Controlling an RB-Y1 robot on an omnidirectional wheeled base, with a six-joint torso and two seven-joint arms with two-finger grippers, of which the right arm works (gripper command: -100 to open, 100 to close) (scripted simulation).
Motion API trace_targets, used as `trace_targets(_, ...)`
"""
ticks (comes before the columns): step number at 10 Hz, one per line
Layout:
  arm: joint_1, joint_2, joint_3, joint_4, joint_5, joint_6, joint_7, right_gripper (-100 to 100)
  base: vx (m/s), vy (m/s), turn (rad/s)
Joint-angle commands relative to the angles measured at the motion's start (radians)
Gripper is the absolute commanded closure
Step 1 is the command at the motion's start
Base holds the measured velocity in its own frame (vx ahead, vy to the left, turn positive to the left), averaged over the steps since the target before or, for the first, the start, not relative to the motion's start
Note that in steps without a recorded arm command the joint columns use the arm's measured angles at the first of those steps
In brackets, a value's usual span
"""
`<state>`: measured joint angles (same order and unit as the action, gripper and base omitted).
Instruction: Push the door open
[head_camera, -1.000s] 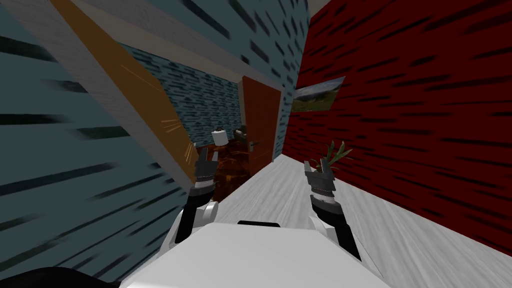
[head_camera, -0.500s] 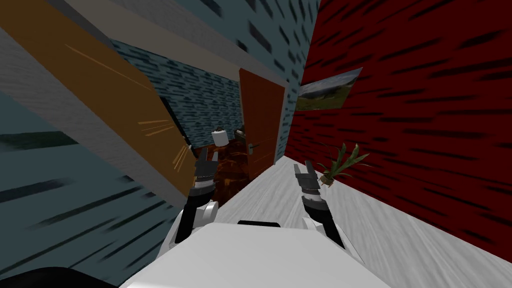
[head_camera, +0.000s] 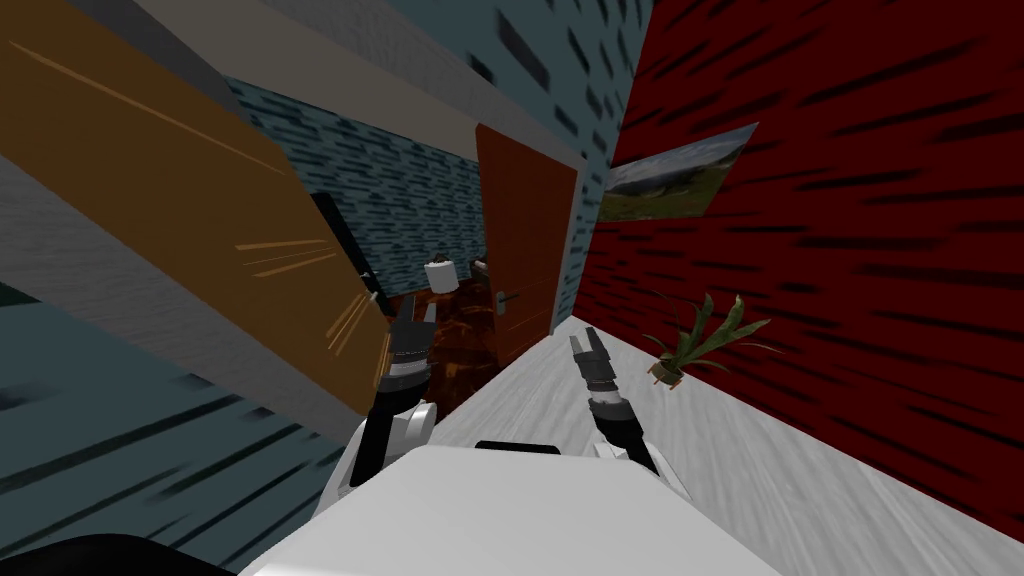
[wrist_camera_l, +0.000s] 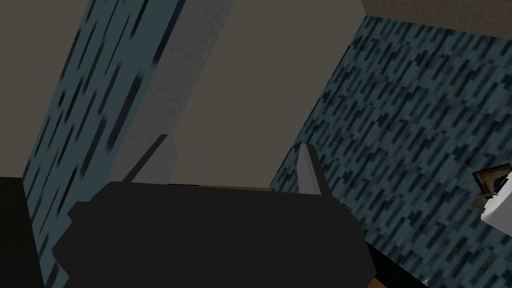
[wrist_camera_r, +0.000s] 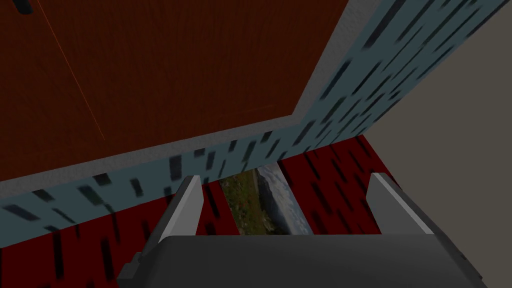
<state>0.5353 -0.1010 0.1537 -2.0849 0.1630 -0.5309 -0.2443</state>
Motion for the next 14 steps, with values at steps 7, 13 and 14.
trace_targets(7, -0.021, -0.030, 0.128, 0.133, 0.126, 0.039, -0.070, -100, 0.173, -0.039, 0.048)
trace_targets(13, -0.029, -0.053, 0.234, 0.221, 0.228, 0.078, -0.124, -100, 0.180, -0.051, 0.048)
trace_targets(14, -0.030, -0.055, 0.243, 0.228, 0.237, 0.081, -0.129, -100, 0.148, -0.050, 0.027)
